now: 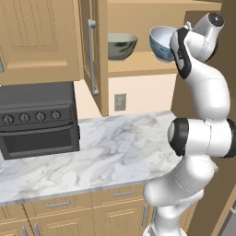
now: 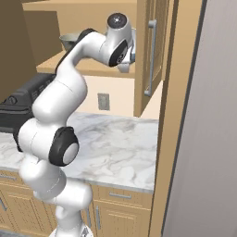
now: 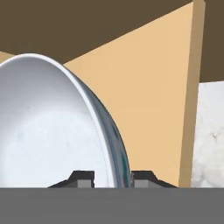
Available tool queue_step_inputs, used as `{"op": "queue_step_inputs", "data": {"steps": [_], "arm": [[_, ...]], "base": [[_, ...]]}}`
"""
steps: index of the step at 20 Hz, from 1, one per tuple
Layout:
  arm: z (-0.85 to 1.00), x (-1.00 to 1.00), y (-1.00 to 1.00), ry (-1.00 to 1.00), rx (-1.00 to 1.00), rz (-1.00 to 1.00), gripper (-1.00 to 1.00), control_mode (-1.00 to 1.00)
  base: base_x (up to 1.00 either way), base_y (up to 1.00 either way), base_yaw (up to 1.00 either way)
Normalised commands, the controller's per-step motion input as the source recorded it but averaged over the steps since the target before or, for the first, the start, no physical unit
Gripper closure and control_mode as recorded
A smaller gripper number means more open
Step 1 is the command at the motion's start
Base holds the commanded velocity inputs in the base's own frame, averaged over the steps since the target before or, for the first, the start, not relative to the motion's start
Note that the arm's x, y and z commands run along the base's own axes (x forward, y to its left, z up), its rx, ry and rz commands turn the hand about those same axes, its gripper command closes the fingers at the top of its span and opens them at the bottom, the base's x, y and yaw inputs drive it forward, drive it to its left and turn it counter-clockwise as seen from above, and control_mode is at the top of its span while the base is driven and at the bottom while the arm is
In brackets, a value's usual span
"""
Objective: Open the cabinet. Pick the bowls from the counter and place them in the cabinet. Then close the cabinet.
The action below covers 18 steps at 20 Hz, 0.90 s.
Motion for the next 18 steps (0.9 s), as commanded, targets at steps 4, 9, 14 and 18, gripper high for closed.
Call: {"op": "queue_step_inputs", "data": {"steps": [4,9,14,18], "arm": [[0.00,0.50,-0.03,0.15,0.00,0.00,1.00,-1.00],[0.00,0.64,-0.07,0.05,0.00,0.00,1.00,-1.00],[-0.04,0.46,-0.01,-0.01,0.00,0.00,1.00,-1.00],[0.00,0.12,0.00,0.00,0.00,0.00,-1.00,-1.00]], "base": [[0.00,0.00,0.00],[0.00,0.00,0.00],[0.00,0.00,0.00],[0.00,0.00,0.00]]}}
